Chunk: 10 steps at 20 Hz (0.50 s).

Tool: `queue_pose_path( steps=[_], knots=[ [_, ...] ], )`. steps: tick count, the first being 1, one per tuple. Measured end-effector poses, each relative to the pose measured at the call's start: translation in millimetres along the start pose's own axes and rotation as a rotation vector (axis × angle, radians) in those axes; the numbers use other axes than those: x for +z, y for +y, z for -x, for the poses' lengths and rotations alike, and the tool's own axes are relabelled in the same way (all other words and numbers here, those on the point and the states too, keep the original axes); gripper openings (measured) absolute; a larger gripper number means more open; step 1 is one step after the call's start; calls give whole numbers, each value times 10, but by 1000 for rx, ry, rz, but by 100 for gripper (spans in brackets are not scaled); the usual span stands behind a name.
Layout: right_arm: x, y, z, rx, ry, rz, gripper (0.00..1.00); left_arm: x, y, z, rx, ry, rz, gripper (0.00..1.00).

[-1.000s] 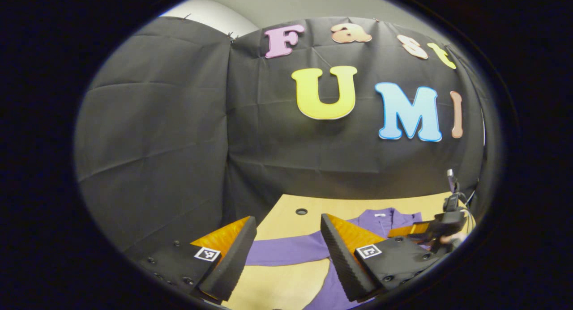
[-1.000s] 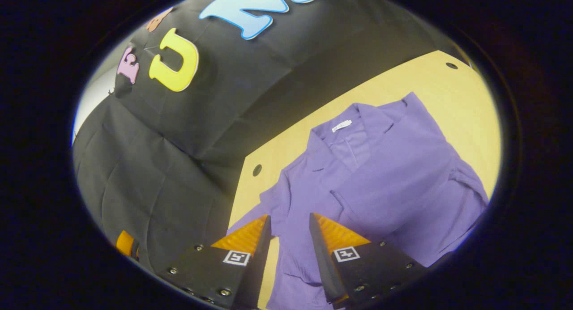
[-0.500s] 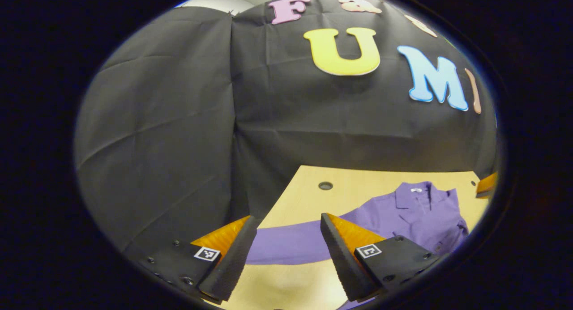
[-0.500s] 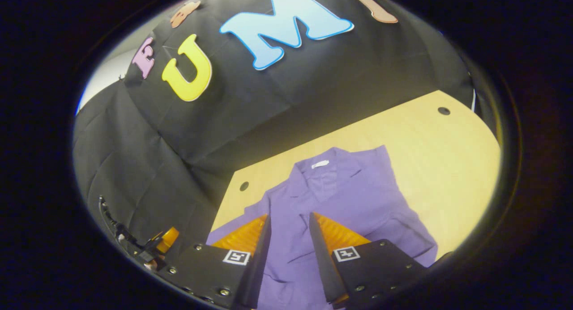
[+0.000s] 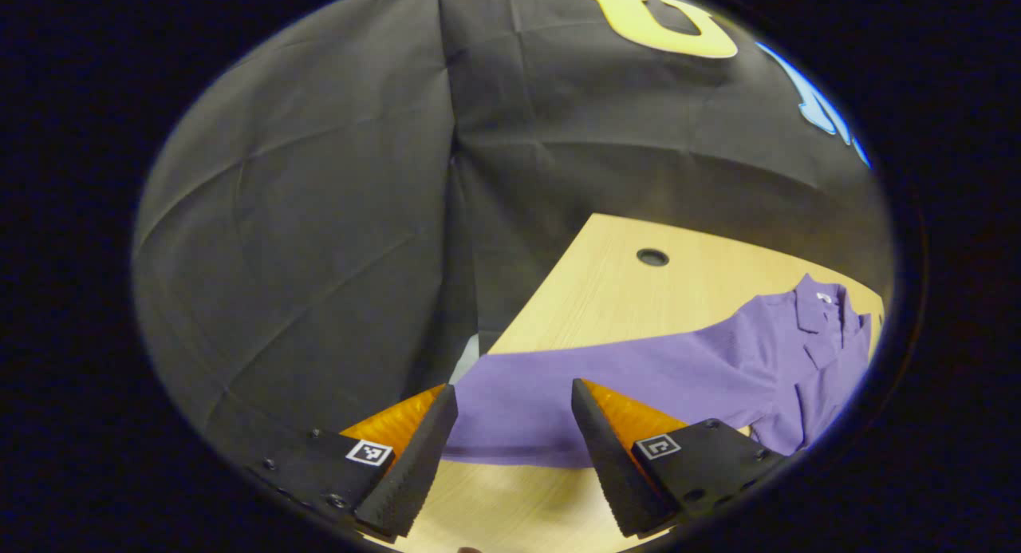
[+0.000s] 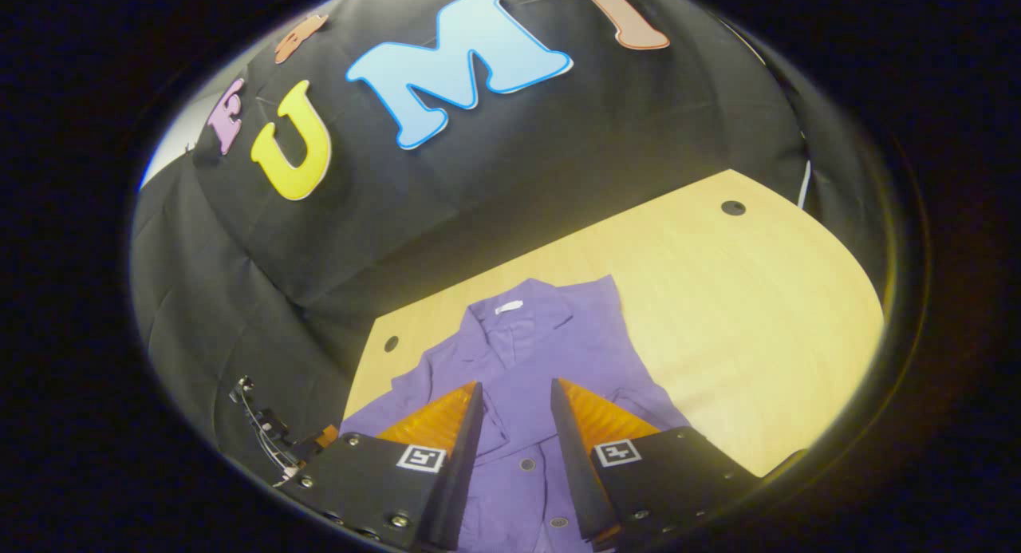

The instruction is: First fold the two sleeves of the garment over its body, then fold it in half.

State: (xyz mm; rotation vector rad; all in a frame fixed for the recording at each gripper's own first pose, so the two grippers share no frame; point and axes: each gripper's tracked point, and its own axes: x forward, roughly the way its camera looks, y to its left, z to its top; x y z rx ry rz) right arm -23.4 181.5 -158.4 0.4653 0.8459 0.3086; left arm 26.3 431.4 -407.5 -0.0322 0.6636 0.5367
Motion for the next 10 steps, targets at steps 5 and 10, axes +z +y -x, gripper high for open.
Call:
queue_pose_path(
  steps=[5, 10],
  knots=[
    [66, -237, 10, -54, -10, -60, 53, -343, 77, -398, 36, 88, -4, 95],
    [66, -297, 2, -70, -8, -87, 53, -353, 52, -405, 18, 99, -17, 98]
  ],
)
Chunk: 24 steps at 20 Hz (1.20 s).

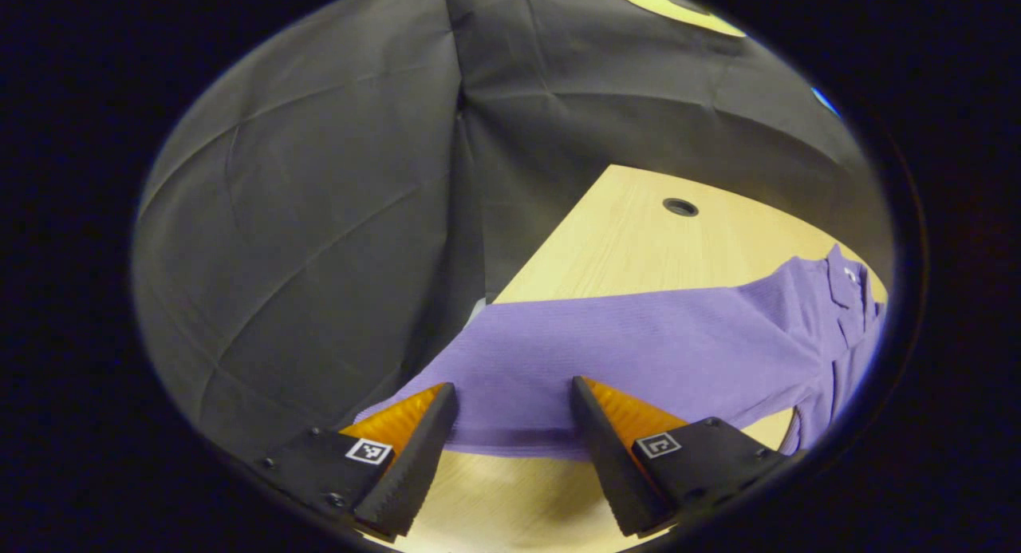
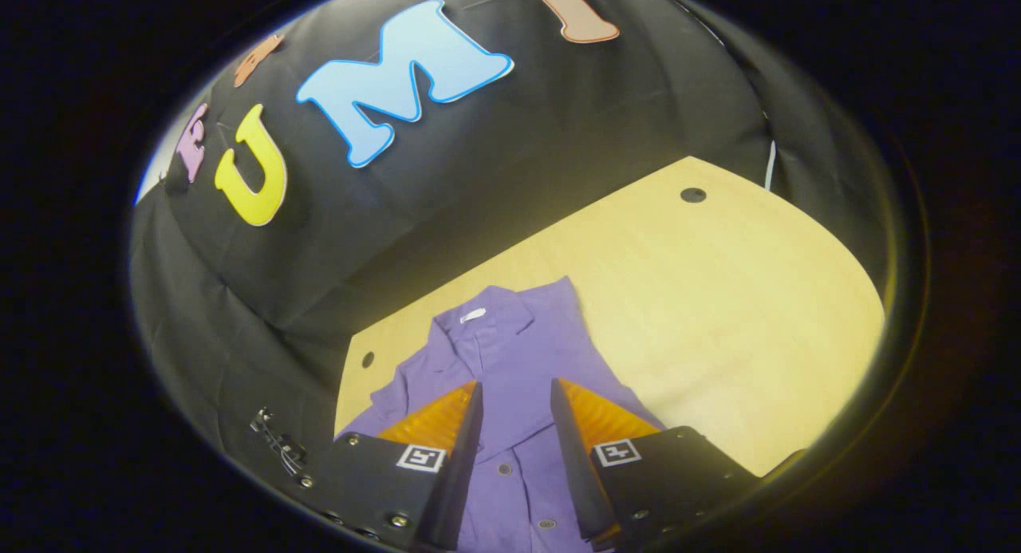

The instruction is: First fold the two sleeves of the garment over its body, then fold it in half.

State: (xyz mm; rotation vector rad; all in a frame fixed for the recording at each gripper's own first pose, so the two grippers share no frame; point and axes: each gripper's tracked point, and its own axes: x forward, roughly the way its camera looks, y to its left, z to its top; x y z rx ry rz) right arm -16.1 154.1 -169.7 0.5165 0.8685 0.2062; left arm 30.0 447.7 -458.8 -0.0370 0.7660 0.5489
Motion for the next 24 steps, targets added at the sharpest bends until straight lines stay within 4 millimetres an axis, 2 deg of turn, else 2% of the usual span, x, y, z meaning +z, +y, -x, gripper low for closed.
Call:
queue_pose_path(
  steps=[2, 4, 5, 6, 7, 10, 15, 17, 20, 22, 24],
  knots=[
    [-25, 13, 0, 2, 4, 1, 53, 11, -111, 5, -42, 7, 19, 89],
    [-42, 29, 4, 7, 9, -2, 53, -8, -202, -11, -40, 5, 35, 51],
    [-58, 33, 16, 9, 9, -2, 54, -19, -194, -39, -23, 17, 19, 55],
    [-60, 25, 17, 9, 12, -3, 54, -17, -209, -47, -17, 23, 11, 54],
    [-75, 21, 29, 9, 14, -5, 54, 65, -304, -40, -41, 8, 31, 53],
    [-57, -21, 77, 7, 7, -4, 53, 69, -358, -39, -17, -7, 62, 7],
    [-34, -92, 135, 10, 7, -25, 54, 57, -413, 52, -11, 44, -19, 5],
    [-29, -101, 151, 15, 8, -22, 54, 227, -470, 171, -10, -1, -8, 6],
    [-28, -100, 185, 27, 6, -18, 53, 567, -665, 479, -62, -77, -35, 6],
    [-27, -116, 211, 35, 3, -21, 53, 803, -889, 696, -106, -125, -63, 6],
    [-25, -159, 257, 40, -3, -31, 54, 999, -1195, 913, -157, -167, -91, 5]
  ],
)
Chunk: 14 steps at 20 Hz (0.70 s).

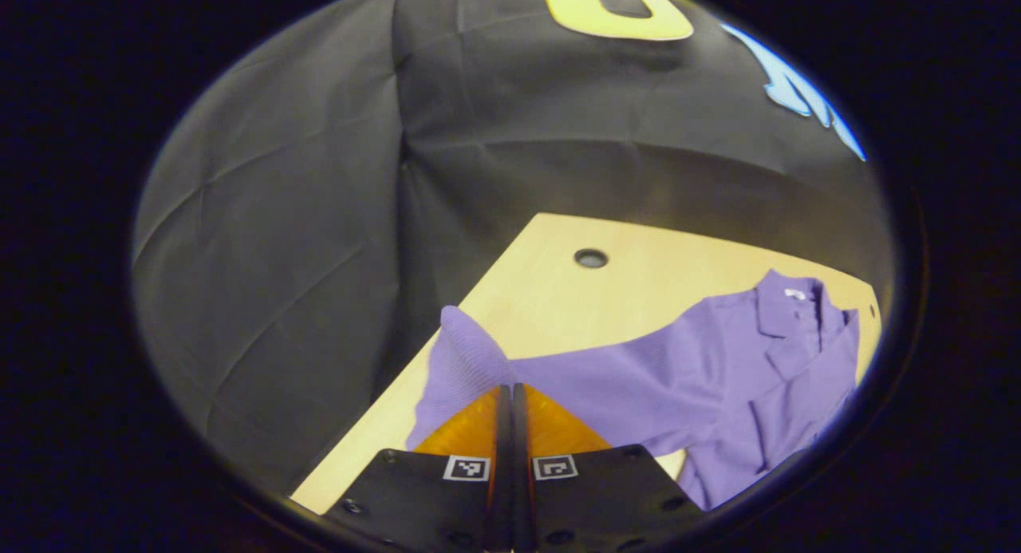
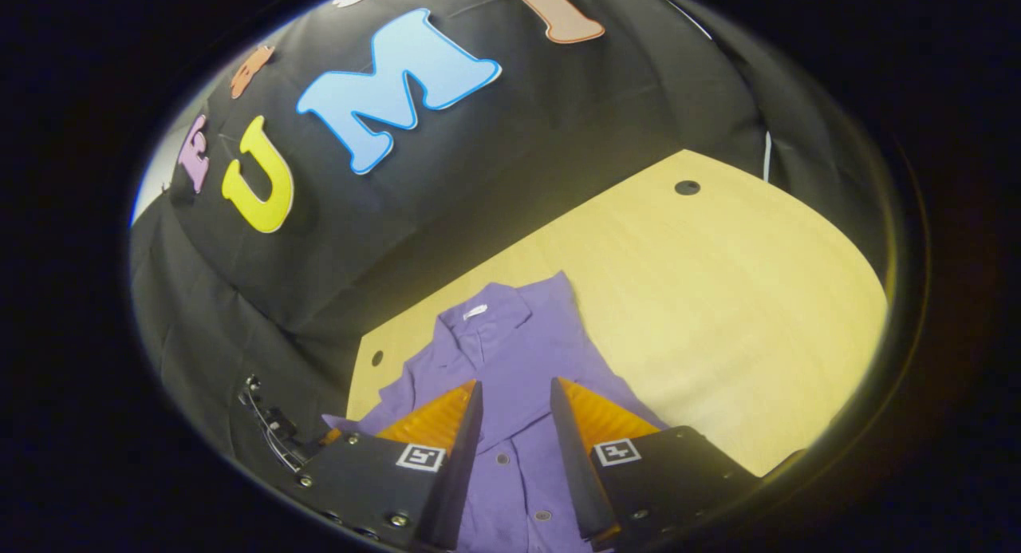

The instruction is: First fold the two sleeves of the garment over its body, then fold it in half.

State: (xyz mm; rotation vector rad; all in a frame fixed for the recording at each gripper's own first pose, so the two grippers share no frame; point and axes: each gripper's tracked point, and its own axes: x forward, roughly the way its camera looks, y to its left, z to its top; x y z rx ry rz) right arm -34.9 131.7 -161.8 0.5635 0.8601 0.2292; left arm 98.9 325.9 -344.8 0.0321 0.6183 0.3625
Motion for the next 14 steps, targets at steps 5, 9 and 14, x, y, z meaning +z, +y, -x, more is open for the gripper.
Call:
queue_pose_path(
  steps=[5, 9, 14],
  knots=[
    [15, -198, 161, 1, -24, -38, 54, 312, -1053, 245, -140, -60, -27, 5],
    [21, -471, 367, -16, -45, -77, 54, 409, -1856, 526, -245, -72, -27, 5],
    [64, -832, 579, -49, -76, -114, 54, 393, -2835, 848, -380, -82, -74, 6]
  ],
)
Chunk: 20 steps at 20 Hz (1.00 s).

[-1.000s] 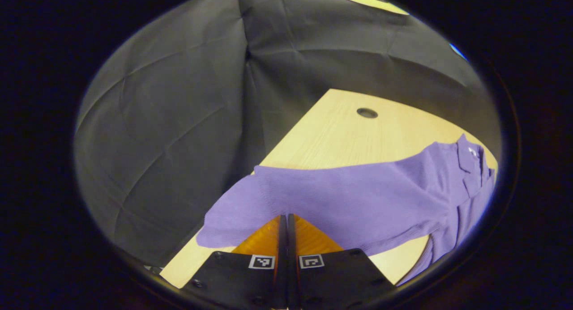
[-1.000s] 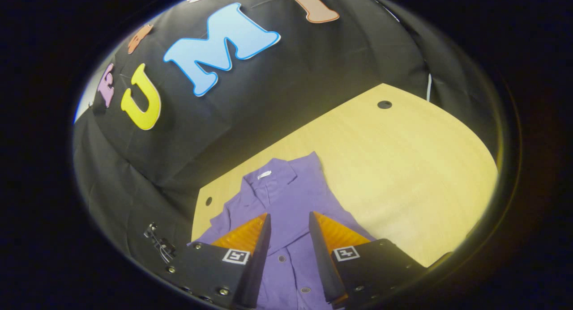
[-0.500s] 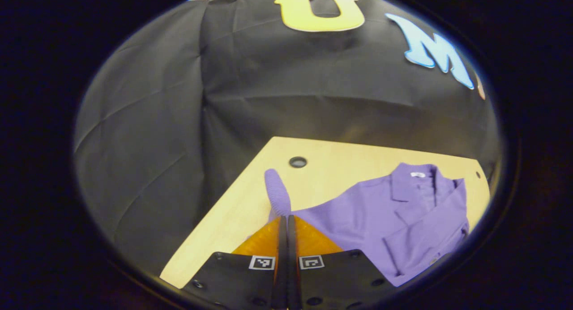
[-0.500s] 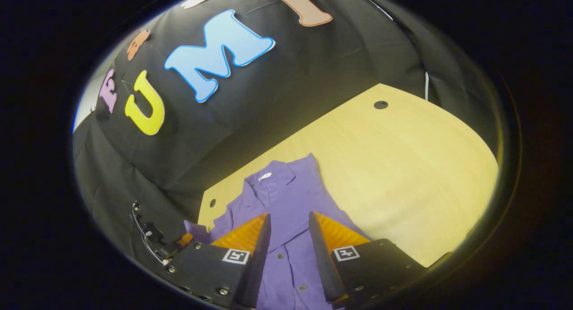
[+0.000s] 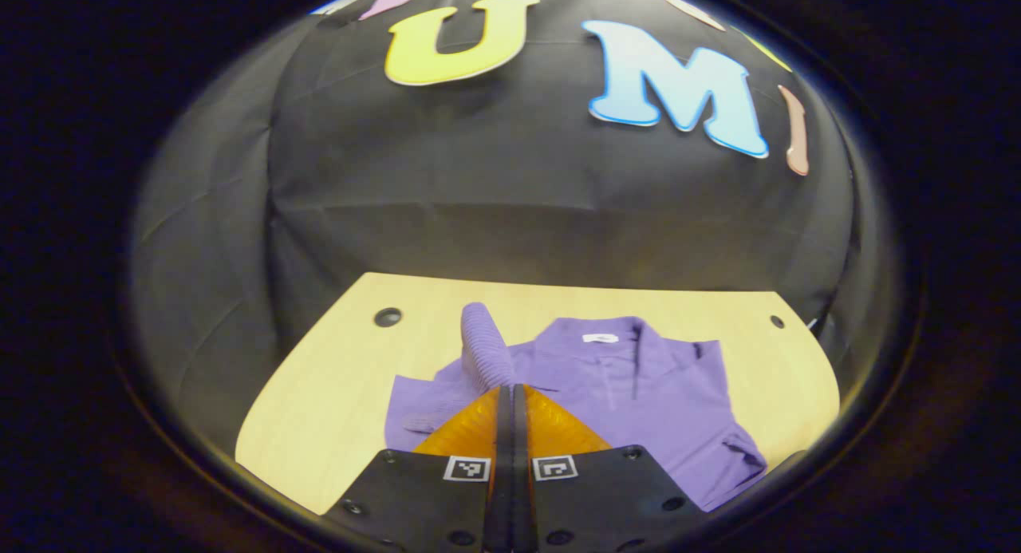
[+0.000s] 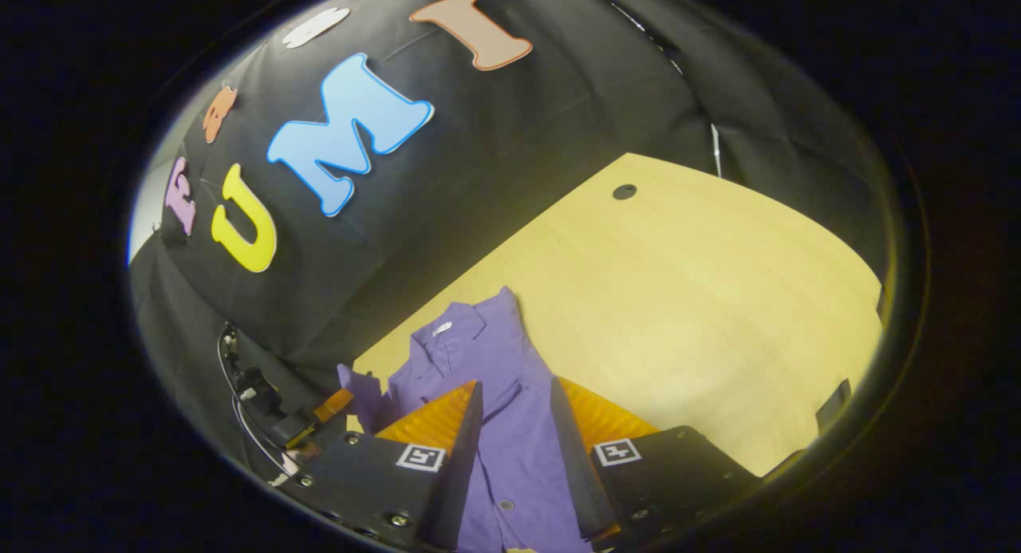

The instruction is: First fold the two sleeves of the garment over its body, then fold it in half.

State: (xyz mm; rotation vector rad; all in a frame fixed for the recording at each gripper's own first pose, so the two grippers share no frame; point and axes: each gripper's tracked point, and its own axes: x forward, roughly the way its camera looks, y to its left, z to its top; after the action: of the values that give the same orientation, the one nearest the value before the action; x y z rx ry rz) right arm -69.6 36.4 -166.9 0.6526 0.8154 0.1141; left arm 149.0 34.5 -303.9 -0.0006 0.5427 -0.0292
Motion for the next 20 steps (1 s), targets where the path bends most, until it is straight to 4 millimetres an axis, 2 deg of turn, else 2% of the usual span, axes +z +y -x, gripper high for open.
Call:
queue_pose_path(
  steps=[6, 10, 14, 18, 20],
  knots=[
    [76, -394, 268, -41, -33, -43, 54, -132, -1090, -89, -148, 31, -57, 6],
    [87, -643, 422, -77, -48, -55, 54, -257, -1598, -118, -214, 61, -88, 5],
    [51, -790, 497, -99, -50, -82, 54, -409, -2009, -99, -296, 96, -131, 6],
    [33, -825, 457, -98, -39, -85, 54, -654, -2215, -116, -361, 166, -135, 6],
    [32, -769, 426, -93, -34, -73, 54, -664, -2282, -78, -408, 183, -98, 10]
  ],
)
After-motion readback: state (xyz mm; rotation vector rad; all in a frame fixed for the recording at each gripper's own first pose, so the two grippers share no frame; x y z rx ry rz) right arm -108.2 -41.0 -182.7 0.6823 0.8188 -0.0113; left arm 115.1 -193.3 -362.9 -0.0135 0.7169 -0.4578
